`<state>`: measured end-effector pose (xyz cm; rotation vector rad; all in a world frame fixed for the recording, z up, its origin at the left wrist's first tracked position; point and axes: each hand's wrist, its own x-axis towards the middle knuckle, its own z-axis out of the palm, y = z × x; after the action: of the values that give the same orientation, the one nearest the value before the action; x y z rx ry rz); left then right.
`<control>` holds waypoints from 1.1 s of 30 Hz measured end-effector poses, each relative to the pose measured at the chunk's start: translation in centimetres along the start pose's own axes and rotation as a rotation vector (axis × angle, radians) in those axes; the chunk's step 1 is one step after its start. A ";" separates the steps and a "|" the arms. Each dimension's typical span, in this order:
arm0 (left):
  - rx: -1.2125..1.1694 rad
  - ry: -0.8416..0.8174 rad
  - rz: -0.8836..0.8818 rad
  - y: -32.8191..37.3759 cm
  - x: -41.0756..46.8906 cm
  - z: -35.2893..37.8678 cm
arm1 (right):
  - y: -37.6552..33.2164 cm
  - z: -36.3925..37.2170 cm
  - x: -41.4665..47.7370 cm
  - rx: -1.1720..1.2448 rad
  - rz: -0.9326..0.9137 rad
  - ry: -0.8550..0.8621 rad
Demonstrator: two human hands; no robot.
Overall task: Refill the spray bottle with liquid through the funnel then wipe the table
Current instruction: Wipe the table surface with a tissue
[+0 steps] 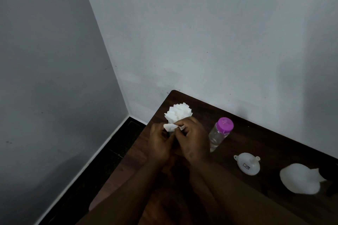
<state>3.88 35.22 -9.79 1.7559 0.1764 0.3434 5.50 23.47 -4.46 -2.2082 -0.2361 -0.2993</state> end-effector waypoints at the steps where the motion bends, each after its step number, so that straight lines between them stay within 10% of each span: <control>1: 0.040 -0.020 -0.004 0.0 -0.1 -0.2 | 0.0 -0.3 -0.1 0.016 0.020 0.011; 12: -0.096 -0.136 -0.296 -2.2 -4.8 -1.7 | 4.4 -1.1 -4.3 0.384 0.610 0.020; 21: 0.293 -0.129 -0.251 -6.6 -4.7 -1.7 | 8.9 2.0 -6.7 0.470 0.977 -0.075; 27: 0.850 -0.224 -0.042 -6.3 -6.7 -0.3 | 8.8 2.7 -8.3 -0.305 0.446 -0.181; 33: 1.069 -0.407 0.129 -6.6 -8.3 0.8 | 9.8 6.2 -7.4 -0.585 -0.076 -0.492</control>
<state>-3.22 33.34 -17.44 2.8558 -0.0768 -0.0652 1.93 22.03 -17.65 -2.8356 -0.5578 0.1700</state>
